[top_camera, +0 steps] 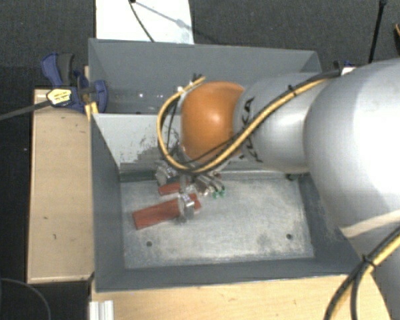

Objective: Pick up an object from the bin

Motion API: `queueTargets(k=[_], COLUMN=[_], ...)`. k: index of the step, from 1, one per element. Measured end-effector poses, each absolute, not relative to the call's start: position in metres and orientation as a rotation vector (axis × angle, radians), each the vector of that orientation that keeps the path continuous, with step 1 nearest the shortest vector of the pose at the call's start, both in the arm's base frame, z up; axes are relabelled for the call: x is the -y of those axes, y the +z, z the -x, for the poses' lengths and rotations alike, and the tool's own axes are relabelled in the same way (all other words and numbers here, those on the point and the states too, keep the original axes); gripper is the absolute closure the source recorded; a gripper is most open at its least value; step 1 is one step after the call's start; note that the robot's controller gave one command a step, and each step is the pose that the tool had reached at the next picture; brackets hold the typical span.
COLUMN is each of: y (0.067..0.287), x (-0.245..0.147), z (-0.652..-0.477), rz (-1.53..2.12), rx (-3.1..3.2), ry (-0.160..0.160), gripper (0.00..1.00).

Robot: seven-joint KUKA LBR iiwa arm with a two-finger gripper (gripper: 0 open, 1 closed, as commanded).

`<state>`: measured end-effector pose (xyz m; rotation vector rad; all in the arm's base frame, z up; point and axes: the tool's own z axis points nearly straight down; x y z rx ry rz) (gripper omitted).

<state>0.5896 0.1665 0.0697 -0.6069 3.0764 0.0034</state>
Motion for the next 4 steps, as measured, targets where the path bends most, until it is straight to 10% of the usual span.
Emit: queueTargets(k=[1, 2, 3, 4], y=[0.07, 0.212, 0.207, 0.089], x=[-0.165, -0.15, -0.15, -0.151], z=[-0.584, -0.574, -0.572, -0.583], rz=[0.61, 0.574, 0.575, 0.561], rx=[-3.1, -3.076, -3.085, -3.096], ry=[-0.001, 0.001, 0.002, 0.001], gripper=[1.0, 1.0, 0.0, 0.0])
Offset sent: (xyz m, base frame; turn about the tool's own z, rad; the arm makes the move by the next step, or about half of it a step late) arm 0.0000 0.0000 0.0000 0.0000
